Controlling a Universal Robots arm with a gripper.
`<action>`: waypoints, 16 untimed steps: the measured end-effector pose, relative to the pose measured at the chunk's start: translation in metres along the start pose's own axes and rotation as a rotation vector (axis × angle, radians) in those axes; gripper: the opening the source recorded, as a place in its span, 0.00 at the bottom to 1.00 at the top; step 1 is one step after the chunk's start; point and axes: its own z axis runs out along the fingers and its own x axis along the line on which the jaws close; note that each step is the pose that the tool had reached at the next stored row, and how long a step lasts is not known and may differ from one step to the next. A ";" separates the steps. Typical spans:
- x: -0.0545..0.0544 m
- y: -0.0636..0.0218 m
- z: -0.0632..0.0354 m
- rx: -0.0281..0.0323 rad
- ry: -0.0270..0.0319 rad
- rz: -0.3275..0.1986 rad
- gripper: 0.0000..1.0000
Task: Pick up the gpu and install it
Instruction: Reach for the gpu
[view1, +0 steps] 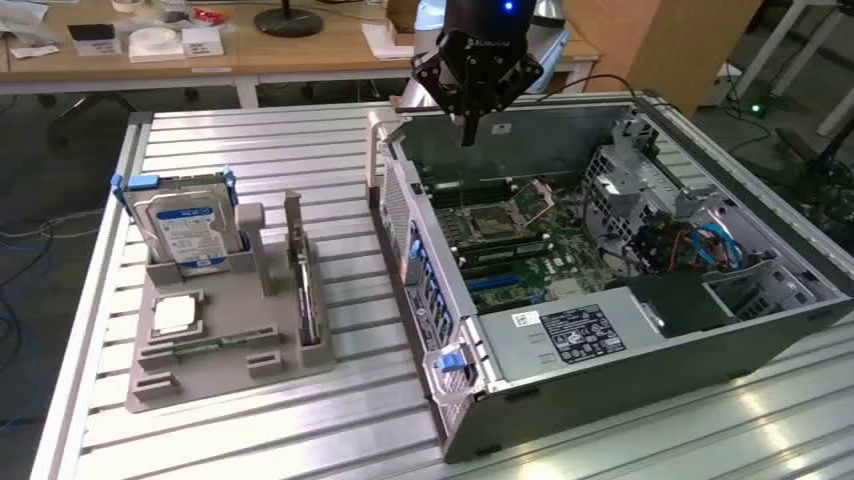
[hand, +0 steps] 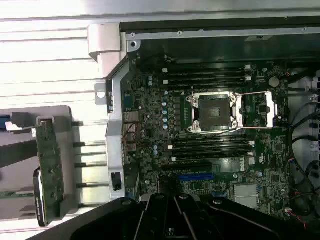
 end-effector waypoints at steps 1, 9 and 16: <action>0.000 0.0000 0.0000 0.0000 0.0000 0.000 0.11; 0.004 -0.0003 -0.0001 0.0000 0.0000 0.000 0.11; 0.018 -0.0013 -0.0004 -0.0001 -0.0001 0.000 0.11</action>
